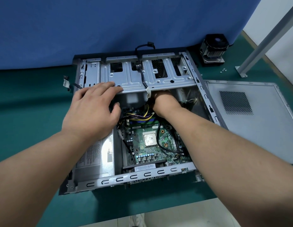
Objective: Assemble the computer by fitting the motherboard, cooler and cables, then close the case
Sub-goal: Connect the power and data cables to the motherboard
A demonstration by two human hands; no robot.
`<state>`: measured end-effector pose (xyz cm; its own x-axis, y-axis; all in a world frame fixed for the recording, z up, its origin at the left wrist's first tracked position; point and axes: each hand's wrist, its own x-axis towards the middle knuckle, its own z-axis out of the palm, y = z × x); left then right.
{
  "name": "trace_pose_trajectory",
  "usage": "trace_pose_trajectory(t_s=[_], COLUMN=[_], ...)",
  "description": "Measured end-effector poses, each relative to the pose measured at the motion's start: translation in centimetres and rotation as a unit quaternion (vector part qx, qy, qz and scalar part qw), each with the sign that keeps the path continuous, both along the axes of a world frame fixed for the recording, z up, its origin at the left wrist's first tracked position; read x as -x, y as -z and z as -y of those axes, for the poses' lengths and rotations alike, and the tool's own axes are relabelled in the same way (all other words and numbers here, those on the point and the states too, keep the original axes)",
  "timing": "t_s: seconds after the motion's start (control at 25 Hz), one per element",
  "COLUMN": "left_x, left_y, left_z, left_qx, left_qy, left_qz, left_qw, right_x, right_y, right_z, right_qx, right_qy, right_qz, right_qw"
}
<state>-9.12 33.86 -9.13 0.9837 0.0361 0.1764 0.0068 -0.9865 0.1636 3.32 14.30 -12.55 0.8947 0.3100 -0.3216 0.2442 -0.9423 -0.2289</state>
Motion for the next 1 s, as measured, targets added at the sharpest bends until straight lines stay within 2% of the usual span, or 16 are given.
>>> trace_pose_trajectory(t_s=[0.16,0.28,0.32,0.4,0.48,0.56,0.72,0.88,1.0], left_x=[-0.1,-0.1,0.0,0.0,0.1,0.0,-0.1,0.1,0.0], left_y=[0.0,-0.1,-0.2,-0.3,-0.3,-0.4,-0.3,-0.6,-1.2], left_z=[0.0,0.1,0.1,0.2,0.3,0.3,0.3,0.4,0.5], left_qx=[0.003,0.003,0.004,0.002,-0.005,-0.012,-0.017,-0.017,-0.024], left_qy=[0.001,0.001,-0.001,-0.003,-0.003,-0.004,-0.009,-0.011,-0.011], left_qz=[0.000,-0.006,-0.008,-0.012,-0.018,-0.023,-0.032,-0.054,-0.086], left_qw=[1.000,1.000,1.000,1.000,1.000,1.000,0.999,0.998,0.996], right_x=[0.6,2.3,3.0,4.2,3.7,1.4,-1.3,-0.9,-1.1], right_y=[-0.5,-2.2,-3.1,-5.1,-6.7,-7.3,-5.8,-5.3,-6.1], right_z=[0.6,2.5,3.4,5.6,7.3,8.2,7.7,7.8,7.5], right_qx=[0.002,-0.008,-0.020,-0.057,-0.107,-0.124,-0.034,0.007,0.049], right_qy=[-0.005,-0.070,-0.092,-0.128,-0.157,-0.140,-0.098,-0.082,-0.042], right_qz=[-0.011,-0.042,-0.028,0.071,0.179,0.222,0.221,0.239,0.208], right_qw=[1.000,0.997,0.995,0.988,0.965,0.957,0.970,0.968,0.976])
